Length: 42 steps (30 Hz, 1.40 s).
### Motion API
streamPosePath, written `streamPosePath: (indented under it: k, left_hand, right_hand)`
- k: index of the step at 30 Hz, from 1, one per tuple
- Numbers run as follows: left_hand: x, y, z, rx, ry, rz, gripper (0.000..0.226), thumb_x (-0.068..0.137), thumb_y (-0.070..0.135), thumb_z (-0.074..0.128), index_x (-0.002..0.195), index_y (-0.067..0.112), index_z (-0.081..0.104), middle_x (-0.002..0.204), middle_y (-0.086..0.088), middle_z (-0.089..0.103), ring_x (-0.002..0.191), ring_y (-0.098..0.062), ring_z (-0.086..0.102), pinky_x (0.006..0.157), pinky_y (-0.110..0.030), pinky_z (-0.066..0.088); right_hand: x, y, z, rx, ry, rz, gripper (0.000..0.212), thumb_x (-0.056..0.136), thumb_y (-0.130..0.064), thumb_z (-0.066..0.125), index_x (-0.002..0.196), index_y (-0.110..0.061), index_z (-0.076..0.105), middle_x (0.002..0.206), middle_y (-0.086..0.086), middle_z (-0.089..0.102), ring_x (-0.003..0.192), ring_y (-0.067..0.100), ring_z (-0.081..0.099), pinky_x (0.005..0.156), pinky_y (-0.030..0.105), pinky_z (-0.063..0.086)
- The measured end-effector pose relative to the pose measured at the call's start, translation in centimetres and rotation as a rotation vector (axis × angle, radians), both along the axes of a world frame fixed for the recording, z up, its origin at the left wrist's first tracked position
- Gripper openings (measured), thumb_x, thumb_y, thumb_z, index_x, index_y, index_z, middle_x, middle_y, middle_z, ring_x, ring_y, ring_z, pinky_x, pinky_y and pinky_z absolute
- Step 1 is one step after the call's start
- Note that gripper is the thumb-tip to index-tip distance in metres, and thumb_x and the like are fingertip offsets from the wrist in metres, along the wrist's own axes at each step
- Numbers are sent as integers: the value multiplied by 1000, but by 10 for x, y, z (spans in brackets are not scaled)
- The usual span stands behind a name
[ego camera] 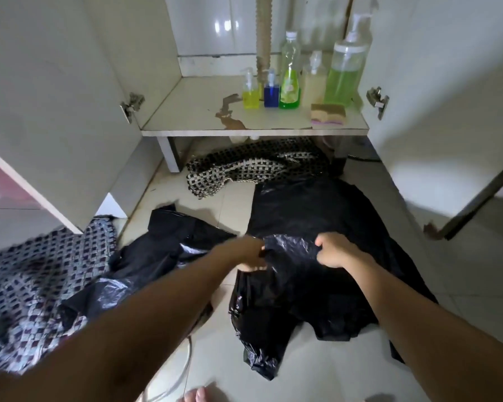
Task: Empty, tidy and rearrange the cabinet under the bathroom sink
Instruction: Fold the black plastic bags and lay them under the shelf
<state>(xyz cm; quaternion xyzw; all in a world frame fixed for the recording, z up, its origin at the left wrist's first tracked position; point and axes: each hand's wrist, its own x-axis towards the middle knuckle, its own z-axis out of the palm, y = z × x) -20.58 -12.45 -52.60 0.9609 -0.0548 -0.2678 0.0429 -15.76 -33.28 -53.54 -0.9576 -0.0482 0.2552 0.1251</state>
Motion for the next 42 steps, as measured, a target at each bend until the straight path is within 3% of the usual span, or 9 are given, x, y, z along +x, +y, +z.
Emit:
streamPosePath:
  k: [7, 14, 19, 25, 28, 30, 36, 39, 42]
  left_hand:
    - [9, 89, 106, 174, -159, 42, 55, 92, 40, 56, 138, 12, 46, 139, -9, 51, 126, -29, 47, 99, -33, 40]
    - [-66, 172, 19, 321, 347, 137, 71, 75, 56, 68, 126, 7, 57, 128, -11, 59, 114, -30, 56, 92, -31, 47]
    - [-114, 196, -36, 356, 471, 183, 74, 73, 47, 76, 132, 7, 55, 132, -8, 58, 120, -26, 55, 94, -26, 45]
    - [-146, 217, -57, 456, 222, 110, 55, 80, 11, 68, 128, 6, 42, 125, -16, 57, 112, -37, 59, 88, -44, 51]
    - [-144, 220, -50, 427, 124, 87, 41, 85, 6, 56, 125, 5, 46, 125, -16, 57, 111, -36, 60, 81, -41, 50]
    - [-134, 222, -38, 356, 117, 141, 41, 86, 9, 57, 125, 7, 49, 119, -13, 61, 106, -32, 62, 78, -37, 52]
    - [-90, 222, 45, -78, -119, 438, 48, 76, 26, 77, 119, 12, 62, 115, -11, 67, 101, -22, 62, 82, -25, 46]
    - [-66, 219, 109, -181, -338, 542, 28, 81, 29, 73, 103, 12, 72, 105, -11, 71, 90, -18, 62, 73, -21, 38]
    - [-46, 207, 164, -218, -555, 543, 25, 83, 28, 71, 103, 14, 73, 112, -9, 68, 105, -24, 61, 77, -23, 39]
  right_hand:
    - [-9, 144, 49, 369, -201, 255, 36, 85, -14, 56, 121, -9, 59, 125, 12, 58, 111, 28, 59, 93, 28, 47]
    - [-105, 205, -30, 161, 38, 555, 42, 75, -31, 66, 110, -9, 59, 107, 10, 59, 104, 31, 61, 80, 30, 47]
    - [-159, 215, -84, 34, -126, 786, 65, 56, -50, 69, 107, -12, 59, 122, 11, 51, 112, 35, 50, 99, 48, 35]
    - [-160, 232, -95, 75, -356, 733, 28, 34, -27, 87, 51, -23, 66, 65, -5, 59, 57, 18, 60, 66, 31, 50]
    - [-141, 238, -73, 201, -228, 703, 5, 77, -17, 67, 77, -14, 63, 87, 7, 62, 79, 29, 62, 75, 34, 49]
    - [-118, 243, -49, 280, -164, 601, 18, 93, -16, 46, 75, -14, 46, 94, 11, 55, 91, 30, 56, 73, 32, 39]
    - [-31, 229, 91, 415, -155, 437, 18, 91, -20, 47, 90, -6, 58, 89, 11, 60, 76, 23, 56, 59, 29, 42]
    - [-7, 194, 177, 425, -309, 360, 28, 92, -23, 49, 105, 0, 59, 108, 19, 63, 93, 29, 60, 77, 36, 48]
    - [4, 150, 242, 348, -466, 304, 31, 96, -20, 46, 111, 5, 55, 112, 25, 59, 101, 33, 57, 77, 35, 45]
